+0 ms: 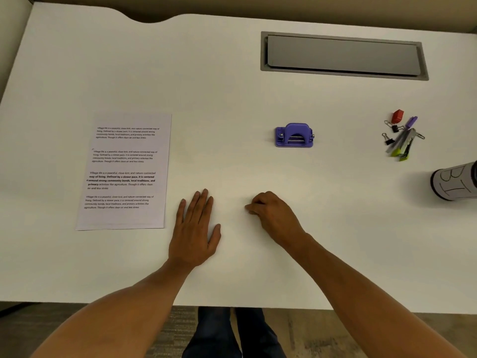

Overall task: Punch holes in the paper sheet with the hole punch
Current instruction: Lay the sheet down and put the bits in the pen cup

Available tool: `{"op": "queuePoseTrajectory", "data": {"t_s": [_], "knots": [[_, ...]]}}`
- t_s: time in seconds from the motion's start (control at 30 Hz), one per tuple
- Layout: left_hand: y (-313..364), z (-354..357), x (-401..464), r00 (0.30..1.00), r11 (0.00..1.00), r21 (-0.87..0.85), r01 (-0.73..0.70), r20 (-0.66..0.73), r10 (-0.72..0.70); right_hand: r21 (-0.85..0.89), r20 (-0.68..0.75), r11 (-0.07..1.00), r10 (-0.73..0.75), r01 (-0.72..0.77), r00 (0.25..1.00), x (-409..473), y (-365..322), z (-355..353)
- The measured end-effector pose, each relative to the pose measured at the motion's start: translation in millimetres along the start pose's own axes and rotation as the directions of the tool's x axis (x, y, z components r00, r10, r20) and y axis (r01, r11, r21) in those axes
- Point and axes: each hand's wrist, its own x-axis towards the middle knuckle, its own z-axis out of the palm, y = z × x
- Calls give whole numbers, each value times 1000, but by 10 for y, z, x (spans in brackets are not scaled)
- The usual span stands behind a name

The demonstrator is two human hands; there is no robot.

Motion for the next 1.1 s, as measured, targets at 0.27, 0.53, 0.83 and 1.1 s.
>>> {"op": "queuePoseTrajectory", "data": {"t_s": [0.27, 0.53, 0.83, 1.1], "knots": [[-6, 10, -6, 1000, 1000, -8, 2, -2, -2, -254, -130, 967, -27, -7, 991, -20, -203, -44], [1, -13, -6, 1000, 1000, -8, -1, 11, 1, 756, -49, 498, 689, -424, 723, -173, -89, -294], [53, -86, -10, 997, 998, 48, 29, 74, -33, 902, 353, -427, 650, -61, 673, -449, 14, -687], [468, -45, 111, 988, 994, 55, 92, 116, -98, 898, 259, -431, 685, 92, 681, -651, 287, -1076]]}}
